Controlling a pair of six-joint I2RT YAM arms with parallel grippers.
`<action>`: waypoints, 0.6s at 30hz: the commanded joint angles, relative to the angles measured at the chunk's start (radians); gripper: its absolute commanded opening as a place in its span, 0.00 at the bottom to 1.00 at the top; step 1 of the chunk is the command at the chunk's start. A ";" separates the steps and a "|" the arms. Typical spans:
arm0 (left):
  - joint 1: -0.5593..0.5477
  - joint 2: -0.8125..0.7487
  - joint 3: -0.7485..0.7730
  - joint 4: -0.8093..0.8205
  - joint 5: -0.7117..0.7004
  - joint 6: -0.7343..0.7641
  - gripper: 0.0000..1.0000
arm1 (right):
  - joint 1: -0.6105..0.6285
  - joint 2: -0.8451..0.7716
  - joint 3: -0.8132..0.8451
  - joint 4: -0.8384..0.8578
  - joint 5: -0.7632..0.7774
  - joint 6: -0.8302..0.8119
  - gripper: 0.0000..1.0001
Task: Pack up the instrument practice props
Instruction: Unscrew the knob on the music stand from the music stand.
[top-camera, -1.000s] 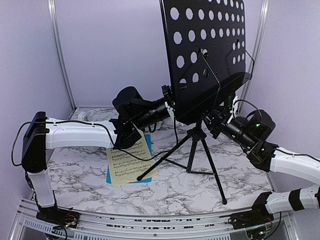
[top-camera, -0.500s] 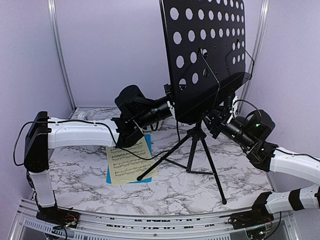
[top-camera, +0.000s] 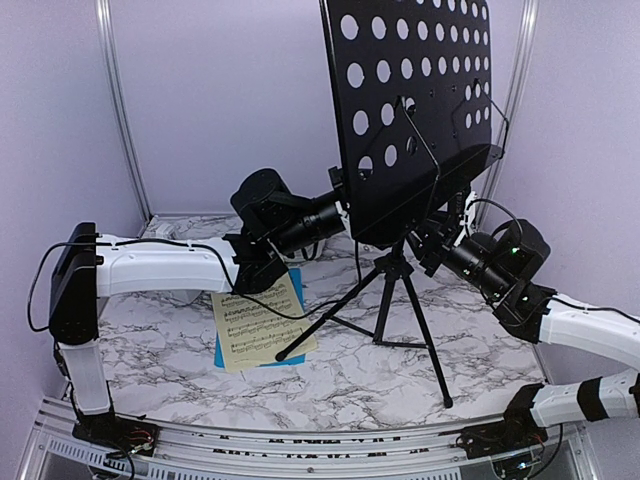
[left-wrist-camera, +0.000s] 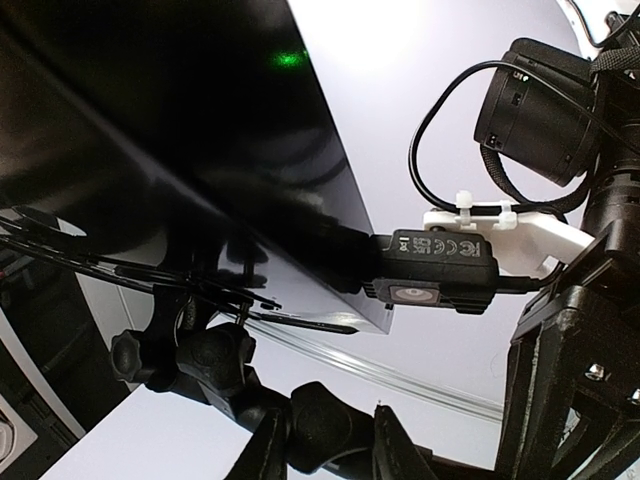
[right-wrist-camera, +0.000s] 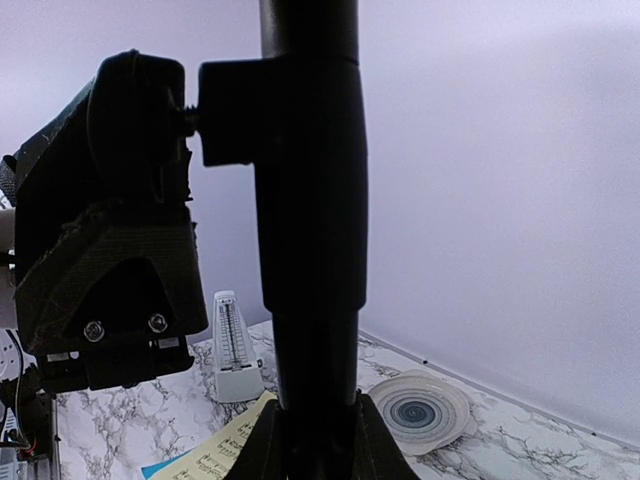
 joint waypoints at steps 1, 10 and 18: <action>-0.004 0.037 0.025 0.050 -0.041 -0.007 0.03 | 0.002 0.000 0.086 0.080 0.011 0.045 0.15; -0.056 0.126 0.043 0.274 -0.174 -0.112 0.00 | 0.002 0.008 0.081 0.098 0.005 0.048 0.15; -0.100 0.202 0.109 0.475 -0.336 -0.246 0.00 | 0.002 0.008 0.079 0.102 0.000 0.043 0.14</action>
